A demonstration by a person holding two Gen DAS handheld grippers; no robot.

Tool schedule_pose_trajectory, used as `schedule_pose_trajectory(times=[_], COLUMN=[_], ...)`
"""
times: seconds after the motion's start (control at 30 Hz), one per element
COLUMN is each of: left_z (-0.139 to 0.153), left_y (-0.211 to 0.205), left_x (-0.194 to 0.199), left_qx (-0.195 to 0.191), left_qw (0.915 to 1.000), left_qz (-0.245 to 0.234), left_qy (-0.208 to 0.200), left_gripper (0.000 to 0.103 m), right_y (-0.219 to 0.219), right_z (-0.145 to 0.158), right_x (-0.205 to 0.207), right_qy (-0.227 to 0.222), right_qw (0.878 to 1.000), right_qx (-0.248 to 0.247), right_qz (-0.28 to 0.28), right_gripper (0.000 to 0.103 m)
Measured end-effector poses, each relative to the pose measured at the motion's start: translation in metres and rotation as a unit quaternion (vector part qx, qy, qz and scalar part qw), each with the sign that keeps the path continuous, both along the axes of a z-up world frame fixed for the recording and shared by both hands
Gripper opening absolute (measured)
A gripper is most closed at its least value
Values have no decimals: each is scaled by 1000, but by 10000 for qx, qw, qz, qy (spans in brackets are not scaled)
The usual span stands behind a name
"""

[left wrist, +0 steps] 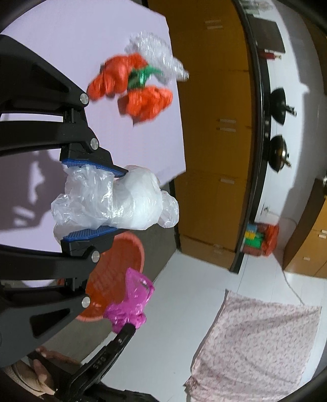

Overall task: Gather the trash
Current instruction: 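Carry the white and pink bags over the orange basket with both tools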

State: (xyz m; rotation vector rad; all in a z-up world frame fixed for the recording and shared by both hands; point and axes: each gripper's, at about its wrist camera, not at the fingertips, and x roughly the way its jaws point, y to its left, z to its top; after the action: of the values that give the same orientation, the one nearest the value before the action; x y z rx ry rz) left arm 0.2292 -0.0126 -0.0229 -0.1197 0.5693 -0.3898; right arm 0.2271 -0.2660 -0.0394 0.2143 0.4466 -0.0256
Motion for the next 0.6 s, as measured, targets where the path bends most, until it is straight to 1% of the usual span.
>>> schedule_pose_trajectory(times=[0.13,0.27,0.6], left_z=[-3,-5,-16], left_y=[-28,-54,-90], left_x=[1,4,14], left_qx=[-8,74,280], left_qw=[9996,9987,9955], left_qz=[-266,-510,-905], left_qy=[25,20,103], left_gripper=[39,39,39], right_y=[-17,-30,-52], right_z=[-2,-5,-13], right_x=[-2,-3,1], right_qy=[2,-5,5], right_qw=[9998,9995,9989], right_qx=[2,22,105], right_qz=[-178,-313,-465], right_gripper=[10,10,10])
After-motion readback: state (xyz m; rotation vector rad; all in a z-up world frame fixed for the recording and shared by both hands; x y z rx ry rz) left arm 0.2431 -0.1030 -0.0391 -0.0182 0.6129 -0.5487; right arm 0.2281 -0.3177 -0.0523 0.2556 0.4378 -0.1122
